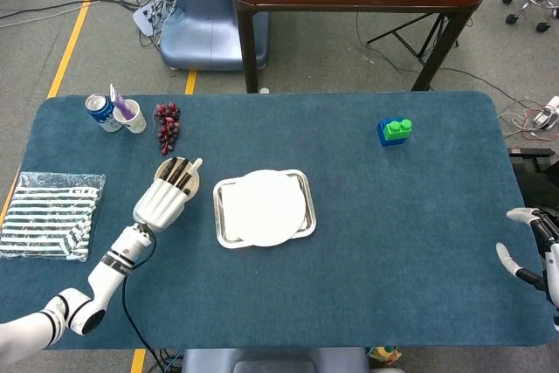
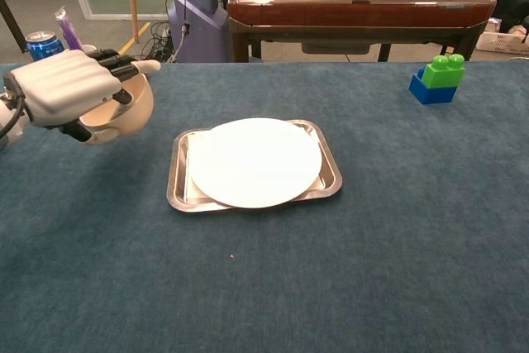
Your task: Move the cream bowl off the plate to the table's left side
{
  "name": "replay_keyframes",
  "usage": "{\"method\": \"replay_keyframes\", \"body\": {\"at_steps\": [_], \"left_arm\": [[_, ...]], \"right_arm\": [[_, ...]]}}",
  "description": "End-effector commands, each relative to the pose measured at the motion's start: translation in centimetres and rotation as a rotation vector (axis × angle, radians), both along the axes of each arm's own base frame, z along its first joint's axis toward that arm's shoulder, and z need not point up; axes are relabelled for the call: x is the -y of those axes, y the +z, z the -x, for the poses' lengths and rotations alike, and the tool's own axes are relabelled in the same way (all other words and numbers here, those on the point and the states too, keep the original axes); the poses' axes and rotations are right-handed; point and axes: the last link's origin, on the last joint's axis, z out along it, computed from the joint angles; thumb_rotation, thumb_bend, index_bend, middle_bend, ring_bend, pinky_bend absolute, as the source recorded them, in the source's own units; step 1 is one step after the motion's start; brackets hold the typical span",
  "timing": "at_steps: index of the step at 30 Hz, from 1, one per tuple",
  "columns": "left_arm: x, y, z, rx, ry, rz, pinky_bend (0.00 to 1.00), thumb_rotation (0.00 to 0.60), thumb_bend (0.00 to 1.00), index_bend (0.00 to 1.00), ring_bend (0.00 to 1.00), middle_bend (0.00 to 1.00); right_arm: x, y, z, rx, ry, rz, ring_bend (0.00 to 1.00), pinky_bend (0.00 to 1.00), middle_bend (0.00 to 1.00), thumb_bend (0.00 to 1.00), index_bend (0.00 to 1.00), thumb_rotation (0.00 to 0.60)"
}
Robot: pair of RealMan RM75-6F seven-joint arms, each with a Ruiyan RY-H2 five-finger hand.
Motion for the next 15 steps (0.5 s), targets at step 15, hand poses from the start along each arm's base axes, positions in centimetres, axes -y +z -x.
{"method": "replay_keyframes", "body": {"at_steps": [15], "left_arm": [[0.0,-0.3,2.3,-0.17,0.07,-0.045,0.08,0.6,0.35,0.54,0.0,0.0]], "right_arm": [[-0.1,0.1,0.1,0.0,-0.007,-0.003,0.25,0.49,0.36,0.35,0.35,0.6]]}}
